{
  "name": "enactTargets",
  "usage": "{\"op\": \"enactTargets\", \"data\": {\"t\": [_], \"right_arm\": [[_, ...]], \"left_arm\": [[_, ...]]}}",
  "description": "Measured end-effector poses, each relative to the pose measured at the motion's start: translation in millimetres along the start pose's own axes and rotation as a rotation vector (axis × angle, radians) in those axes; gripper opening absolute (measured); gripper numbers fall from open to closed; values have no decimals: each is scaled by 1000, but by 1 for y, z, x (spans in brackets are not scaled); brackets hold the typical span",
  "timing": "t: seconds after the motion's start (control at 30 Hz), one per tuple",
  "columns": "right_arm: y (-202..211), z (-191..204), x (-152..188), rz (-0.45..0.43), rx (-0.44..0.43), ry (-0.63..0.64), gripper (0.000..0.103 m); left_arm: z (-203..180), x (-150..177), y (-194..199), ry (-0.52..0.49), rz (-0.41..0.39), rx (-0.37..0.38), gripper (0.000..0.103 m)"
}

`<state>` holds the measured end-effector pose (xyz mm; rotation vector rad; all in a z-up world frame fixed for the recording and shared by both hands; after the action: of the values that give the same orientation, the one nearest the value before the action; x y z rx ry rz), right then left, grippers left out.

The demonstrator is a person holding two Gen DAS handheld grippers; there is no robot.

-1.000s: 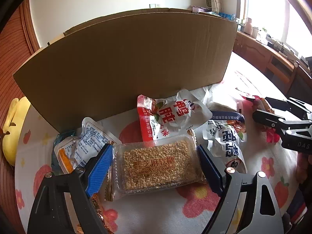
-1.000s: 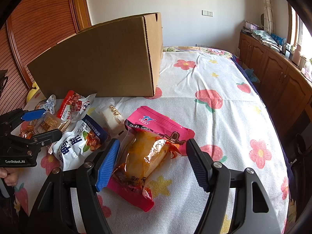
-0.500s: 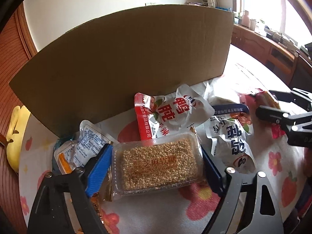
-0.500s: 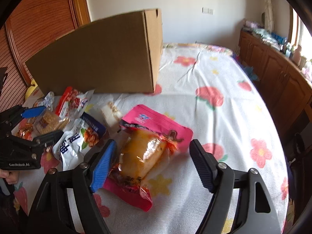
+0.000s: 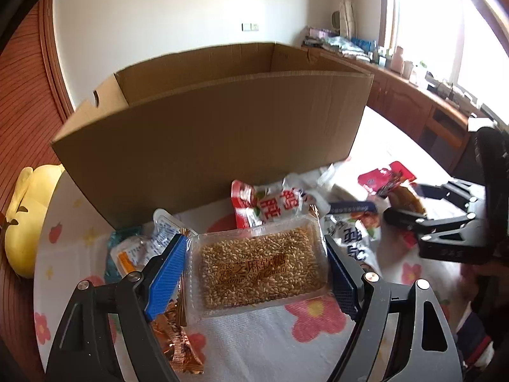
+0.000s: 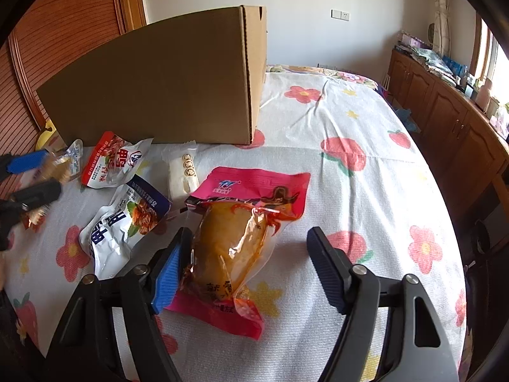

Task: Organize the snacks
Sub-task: 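Close the left tool on the sesame candy tray while the right tool grasps the pink snack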

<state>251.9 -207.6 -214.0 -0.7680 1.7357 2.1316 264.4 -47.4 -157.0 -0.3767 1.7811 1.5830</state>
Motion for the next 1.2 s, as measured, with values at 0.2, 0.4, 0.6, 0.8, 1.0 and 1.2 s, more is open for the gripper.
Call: {"op": "enactTargets", "data": {"t": [0.2, 0.4, 0.6, 0.8, 1.0, 1.2], "right_arm": [[5, 2, 2, -19, 2, 17, 41], [6, 1, 1, -26, -9, 14, 39], [17, -4, 1, -51, -11, 4, 39], [28, -7, 5, -63, -29, -14, 39], [36, -3, 4, -83, -51, -11, 39], [45, 6, 5, -100, -79, -5, 39]], "left_arm": [[6, -5, 26, -3, -38, 2, 84], [11, -4, 38, 4, -51, 3, 84], [13, -5, 42, 5, -54, -4, 84], [12, -7, 46, 3, -59, -8, 84], [14, -9, 51, 7, -70, -16, 84], [17, -9, 57, 14, -78, -20, 84]]}}
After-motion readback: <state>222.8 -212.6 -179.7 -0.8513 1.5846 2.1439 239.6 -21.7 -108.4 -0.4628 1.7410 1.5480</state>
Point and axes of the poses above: each gripper's, at about its wrist camera, not at the fingertips, and y roughly against the way its jaws point, z to its left, x to its underside, the point moved 9 cm from there along -y, roughly the way its jaws point, and after that the axes turned 3 degrees about z, right-handed, at the moved point
